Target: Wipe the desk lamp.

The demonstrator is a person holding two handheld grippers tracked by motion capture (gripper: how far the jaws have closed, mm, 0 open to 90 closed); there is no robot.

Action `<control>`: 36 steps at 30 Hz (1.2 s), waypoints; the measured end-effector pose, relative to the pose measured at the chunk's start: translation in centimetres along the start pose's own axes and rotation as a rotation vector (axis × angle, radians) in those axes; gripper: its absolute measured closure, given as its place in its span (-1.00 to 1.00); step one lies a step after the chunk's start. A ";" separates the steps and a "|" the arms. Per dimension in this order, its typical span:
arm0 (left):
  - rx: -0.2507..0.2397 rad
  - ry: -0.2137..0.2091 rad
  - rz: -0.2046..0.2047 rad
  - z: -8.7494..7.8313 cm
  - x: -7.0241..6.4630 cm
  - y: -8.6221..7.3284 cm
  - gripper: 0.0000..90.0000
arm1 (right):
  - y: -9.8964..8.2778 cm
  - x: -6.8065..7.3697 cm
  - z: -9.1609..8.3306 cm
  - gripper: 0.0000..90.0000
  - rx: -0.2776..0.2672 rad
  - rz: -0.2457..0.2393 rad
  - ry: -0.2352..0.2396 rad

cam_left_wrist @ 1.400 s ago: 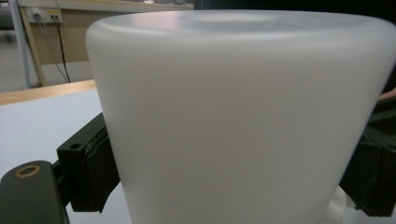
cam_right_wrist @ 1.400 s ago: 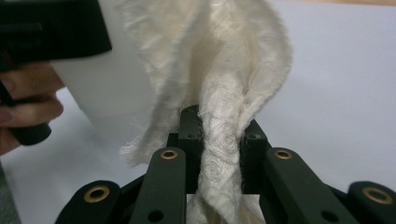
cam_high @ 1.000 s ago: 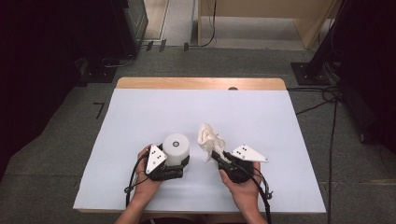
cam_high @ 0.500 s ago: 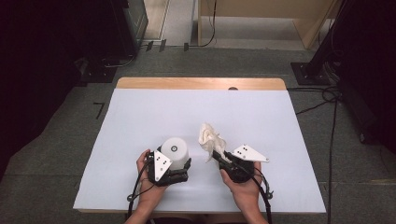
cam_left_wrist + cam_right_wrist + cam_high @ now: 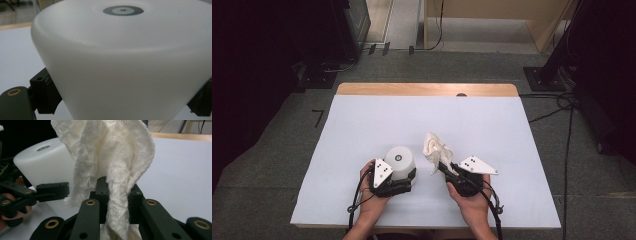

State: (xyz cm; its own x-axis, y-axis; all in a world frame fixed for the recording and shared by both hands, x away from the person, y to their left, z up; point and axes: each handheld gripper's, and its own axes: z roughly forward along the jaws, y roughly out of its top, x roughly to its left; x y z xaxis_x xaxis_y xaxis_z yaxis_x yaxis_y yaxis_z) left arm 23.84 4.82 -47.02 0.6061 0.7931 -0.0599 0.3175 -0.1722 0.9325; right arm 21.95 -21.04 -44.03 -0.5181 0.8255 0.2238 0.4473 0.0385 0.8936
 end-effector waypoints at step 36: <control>-0.038 -0.223 0.020 -0.5 -1.3 1.9 -0.82 | 0.3 1.8 0.0 0.70 -0.005 -0.005 0.085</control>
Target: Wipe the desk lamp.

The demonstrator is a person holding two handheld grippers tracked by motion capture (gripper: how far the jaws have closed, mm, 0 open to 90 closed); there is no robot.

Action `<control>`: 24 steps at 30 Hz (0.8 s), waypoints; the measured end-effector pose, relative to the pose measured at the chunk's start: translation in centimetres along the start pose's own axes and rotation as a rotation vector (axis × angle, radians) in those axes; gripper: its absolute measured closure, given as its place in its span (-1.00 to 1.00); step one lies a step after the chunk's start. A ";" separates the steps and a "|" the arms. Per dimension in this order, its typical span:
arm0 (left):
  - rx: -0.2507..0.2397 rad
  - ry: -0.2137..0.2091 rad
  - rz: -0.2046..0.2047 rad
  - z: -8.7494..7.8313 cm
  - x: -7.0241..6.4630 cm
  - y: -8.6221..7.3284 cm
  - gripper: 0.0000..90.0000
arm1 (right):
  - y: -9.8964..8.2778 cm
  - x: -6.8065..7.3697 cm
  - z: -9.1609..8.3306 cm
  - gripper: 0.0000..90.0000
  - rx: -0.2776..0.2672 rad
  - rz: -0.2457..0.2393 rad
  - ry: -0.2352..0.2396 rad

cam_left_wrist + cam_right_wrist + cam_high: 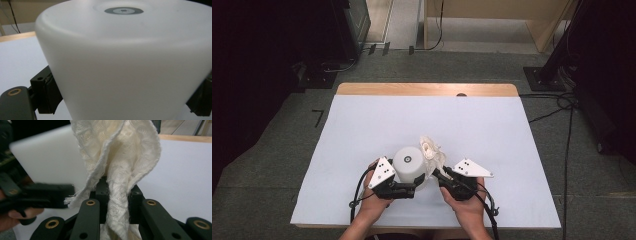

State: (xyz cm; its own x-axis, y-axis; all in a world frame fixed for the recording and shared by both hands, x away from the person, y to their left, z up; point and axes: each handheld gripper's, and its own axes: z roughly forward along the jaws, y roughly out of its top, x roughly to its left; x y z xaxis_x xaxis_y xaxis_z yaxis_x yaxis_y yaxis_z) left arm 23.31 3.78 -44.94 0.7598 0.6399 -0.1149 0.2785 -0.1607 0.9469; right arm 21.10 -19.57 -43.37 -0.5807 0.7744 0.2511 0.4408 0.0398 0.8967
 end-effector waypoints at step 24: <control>-0.017 -0.010 0.004 -0.1 -0.2 0.0 -0.81 | 0.2 -0.2 0.0 0.71 -0.001 0.020 -0.001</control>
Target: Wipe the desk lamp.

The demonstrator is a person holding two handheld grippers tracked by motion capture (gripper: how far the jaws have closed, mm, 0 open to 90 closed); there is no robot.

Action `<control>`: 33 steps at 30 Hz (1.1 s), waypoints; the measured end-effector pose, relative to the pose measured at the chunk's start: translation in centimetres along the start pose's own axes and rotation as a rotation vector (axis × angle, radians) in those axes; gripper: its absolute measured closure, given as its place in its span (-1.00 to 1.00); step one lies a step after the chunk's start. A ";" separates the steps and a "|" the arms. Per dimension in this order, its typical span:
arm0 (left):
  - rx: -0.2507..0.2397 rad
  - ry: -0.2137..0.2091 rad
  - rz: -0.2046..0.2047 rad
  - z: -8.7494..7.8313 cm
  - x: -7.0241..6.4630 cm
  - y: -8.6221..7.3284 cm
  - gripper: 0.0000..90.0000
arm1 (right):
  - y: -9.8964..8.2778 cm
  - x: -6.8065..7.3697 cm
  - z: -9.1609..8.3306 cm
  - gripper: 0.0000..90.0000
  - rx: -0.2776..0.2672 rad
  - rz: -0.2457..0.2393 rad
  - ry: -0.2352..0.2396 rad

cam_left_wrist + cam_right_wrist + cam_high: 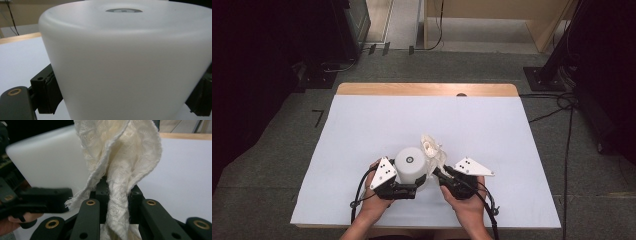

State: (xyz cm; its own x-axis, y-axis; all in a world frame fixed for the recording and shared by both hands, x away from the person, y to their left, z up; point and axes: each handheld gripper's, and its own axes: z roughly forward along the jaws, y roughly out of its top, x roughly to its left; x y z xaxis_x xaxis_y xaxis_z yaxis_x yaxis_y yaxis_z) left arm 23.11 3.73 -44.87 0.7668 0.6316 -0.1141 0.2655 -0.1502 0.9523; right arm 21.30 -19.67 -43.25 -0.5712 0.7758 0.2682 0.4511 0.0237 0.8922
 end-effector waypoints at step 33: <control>-0.172 0.013 -0.149 -2.7 2.6 1.6 -0.81 | -1.0 1.4 1.4 0.71 0.046 -0.066 0.015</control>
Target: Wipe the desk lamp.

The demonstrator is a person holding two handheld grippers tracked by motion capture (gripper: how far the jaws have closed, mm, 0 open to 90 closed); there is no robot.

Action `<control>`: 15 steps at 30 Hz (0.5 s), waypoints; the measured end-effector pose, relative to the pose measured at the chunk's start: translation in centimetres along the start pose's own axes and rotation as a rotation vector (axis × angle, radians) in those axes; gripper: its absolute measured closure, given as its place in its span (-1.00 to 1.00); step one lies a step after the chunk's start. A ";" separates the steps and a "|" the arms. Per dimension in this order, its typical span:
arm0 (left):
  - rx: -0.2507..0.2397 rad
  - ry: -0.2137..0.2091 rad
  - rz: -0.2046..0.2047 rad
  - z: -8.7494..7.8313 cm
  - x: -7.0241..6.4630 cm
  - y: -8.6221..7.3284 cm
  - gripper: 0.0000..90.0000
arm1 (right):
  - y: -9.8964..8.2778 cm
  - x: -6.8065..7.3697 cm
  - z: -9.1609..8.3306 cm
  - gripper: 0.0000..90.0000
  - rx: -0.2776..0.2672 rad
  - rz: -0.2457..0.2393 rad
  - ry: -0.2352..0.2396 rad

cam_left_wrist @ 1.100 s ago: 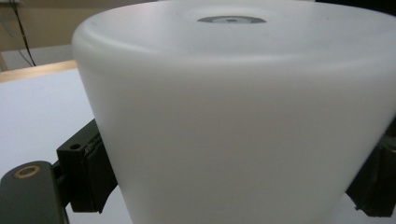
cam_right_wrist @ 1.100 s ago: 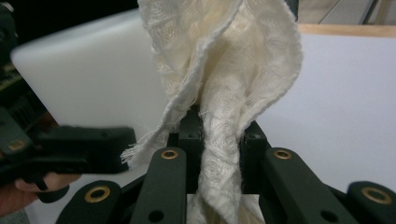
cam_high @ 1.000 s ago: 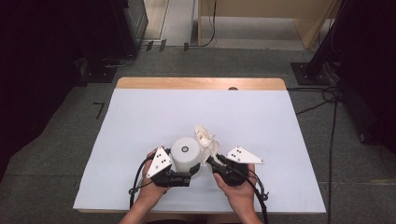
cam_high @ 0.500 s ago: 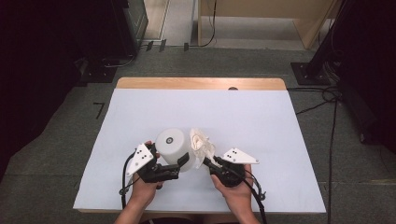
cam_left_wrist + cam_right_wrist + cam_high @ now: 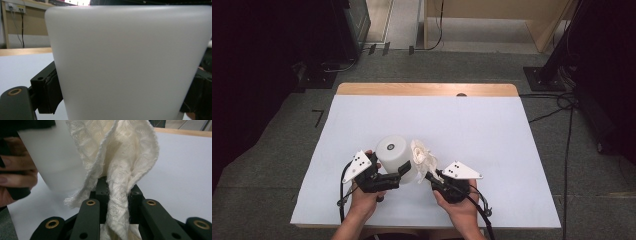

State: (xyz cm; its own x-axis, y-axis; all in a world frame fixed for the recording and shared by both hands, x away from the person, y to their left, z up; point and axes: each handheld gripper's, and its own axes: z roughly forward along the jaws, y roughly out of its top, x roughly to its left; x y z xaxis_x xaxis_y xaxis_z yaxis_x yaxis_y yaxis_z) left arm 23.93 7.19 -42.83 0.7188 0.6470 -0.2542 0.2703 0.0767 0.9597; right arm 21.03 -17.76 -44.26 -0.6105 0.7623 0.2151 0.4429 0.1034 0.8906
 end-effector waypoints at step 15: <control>0.152 0.150 0.179 2.2 2.2 -4.6 -0.82 | 1.0 -3.5 -2.2 0.71 -0.051 0.049 -0.158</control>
State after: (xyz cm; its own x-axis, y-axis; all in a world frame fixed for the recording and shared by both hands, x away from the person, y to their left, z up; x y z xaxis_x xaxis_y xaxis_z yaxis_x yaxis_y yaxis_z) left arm 25.63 6.61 -48.07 0.6640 0.7461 -0.0502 0.2482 -0.1565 0.9560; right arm 22.17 -21.76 -43.20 -0.4769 0.8568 0.1964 0.4329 0.0345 0.9008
